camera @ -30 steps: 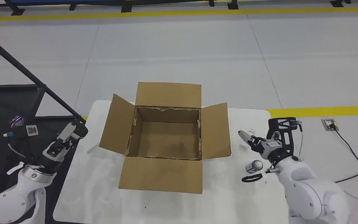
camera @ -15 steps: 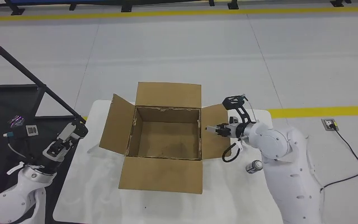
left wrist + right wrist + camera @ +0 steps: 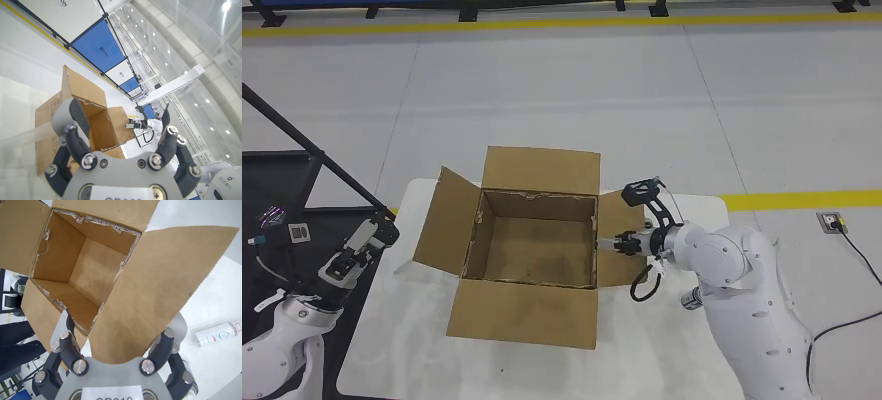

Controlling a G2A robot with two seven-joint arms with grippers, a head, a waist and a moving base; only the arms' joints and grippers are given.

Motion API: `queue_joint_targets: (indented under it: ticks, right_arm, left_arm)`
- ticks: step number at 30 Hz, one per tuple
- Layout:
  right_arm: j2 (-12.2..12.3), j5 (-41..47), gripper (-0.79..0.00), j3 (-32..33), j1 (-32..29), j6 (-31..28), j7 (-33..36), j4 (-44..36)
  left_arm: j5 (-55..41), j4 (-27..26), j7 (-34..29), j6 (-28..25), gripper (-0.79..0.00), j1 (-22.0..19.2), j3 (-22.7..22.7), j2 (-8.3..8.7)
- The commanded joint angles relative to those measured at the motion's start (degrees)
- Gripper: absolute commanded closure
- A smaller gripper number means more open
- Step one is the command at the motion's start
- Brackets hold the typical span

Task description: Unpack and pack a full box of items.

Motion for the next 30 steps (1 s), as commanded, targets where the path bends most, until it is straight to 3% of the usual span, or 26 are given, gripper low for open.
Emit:
queue_joint_targets:
  ticks: [1, 7, 18, 30]
  right_arm:
    - [0.09, -0.17, -0.785, -0.53, 0.02, -0.02, -0.62, 0.03]
    - [0.55, -4.03, -0.785, -0.42, 0.0, 3.04, -3.55, -0.99]
    - [2.45, -13.58, -0.785, 9.48, -7.61, 13.33, -7.8, -15.45]
    - [2.48, -13.98, -0.785, 9.54, -7.81, 13.68, -7.73, -15.88]
  left_arm:
    - [0.0, 0.0, 0.0, 0.0, -0.785, 0.0, 0.0, 0.0]
    - [0.0, 0.0, 0.0, 0.0, -0.785, 0.0, 0.0, 0.0]
    - [0.0, 0.0, 0.0, 0.0, -0.785, 0.0, 0.0, 0.0]
    - [0.0, 0.0, 0.0, 0.0, -0.785, 0.0, 0.0, 0.0]
